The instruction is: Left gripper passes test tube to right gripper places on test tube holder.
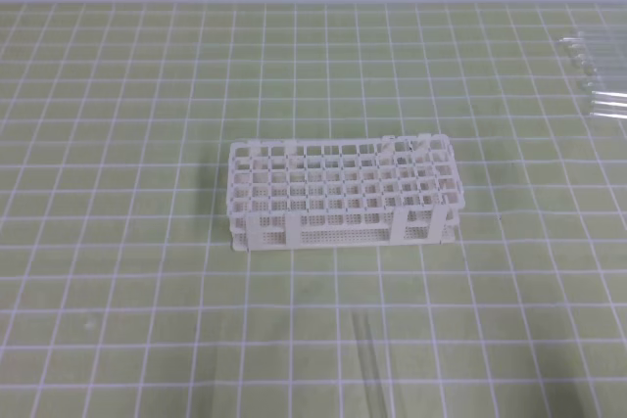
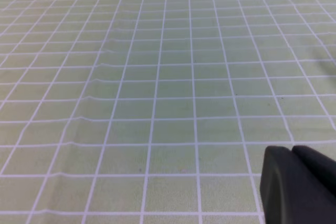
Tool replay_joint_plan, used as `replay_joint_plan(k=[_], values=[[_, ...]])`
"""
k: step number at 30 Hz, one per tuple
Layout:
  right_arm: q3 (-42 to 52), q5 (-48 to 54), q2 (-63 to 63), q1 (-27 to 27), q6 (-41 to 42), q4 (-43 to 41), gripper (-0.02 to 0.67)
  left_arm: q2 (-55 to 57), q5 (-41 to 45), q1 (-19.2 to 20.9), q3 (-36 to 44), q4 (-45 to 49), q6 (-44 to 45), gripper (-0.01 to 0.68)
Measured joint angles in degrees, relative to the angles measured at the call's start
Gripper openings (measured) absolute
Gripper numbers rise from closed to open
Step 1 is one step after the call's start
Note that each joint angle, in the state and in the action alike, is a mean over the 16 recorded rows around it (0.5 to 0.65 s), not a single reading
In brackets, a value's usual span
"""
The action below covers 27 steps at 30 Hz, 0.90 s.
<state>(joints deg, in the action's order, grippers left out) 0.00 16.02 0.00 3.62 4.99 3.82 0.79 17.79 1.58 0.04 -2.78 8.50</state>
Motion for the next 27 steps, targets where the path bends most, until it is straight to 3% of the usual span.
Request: replay_joint_plan(k=[27], values=[[0.0, 0.0, 0.0, 0.0, 0.0, 0.0, -0.002, 0.04, -2.65, -0.01, 0.48, -0.17, -0.04, 0.0]])
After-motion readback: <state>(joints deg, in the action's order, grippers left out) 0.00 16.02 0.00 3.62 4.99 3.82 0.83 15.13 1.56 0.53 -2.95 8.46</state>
